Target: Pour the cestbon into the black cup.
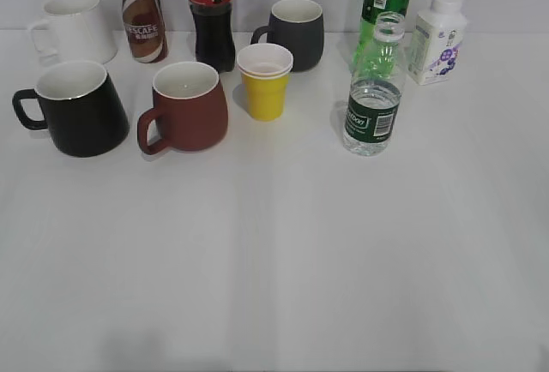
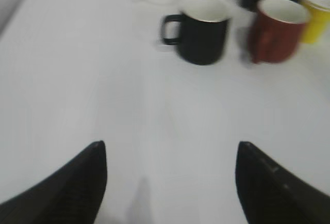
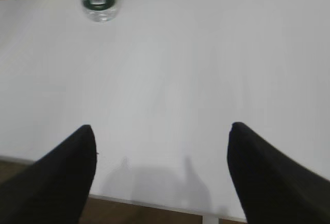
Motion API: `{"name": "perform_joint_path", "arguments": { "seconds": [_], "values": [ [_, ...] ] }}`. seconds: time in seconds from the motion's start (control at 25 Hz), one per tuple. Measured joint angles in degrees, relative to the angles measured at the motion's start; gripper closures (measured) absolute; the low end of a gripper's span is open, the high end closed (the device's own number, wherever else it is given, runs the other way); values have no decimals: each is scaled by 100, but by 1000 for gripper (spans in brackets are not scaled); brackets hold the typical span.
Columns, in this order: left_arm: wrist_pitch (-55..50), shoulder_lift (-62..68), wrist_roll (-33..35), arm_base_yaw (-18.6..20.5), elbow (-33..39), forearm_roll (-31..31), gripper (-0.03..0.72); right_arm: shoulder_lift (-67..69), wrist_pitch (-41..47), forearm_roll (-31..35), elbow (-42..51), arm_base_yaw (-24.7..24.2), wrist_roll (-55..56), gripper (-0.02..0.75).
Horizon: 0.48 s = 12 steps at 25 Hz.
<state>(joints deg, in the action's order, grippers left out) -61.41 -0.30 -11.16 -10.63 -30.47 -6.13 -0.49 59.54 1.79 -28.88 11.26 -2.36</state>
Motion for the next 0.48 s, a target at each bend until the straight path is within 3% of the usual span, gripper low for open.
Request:
{"name": "perform_joint_path", "arguments": {
  "seconds": [0.12,0.48],
  "values": [
    [6,-2,0,483,7,0,103,0,0,0,0,-477,0,145],
    [11,-2,0,528,9,0,103,0,0,-2,0,-651,0,145]
  ]
}}
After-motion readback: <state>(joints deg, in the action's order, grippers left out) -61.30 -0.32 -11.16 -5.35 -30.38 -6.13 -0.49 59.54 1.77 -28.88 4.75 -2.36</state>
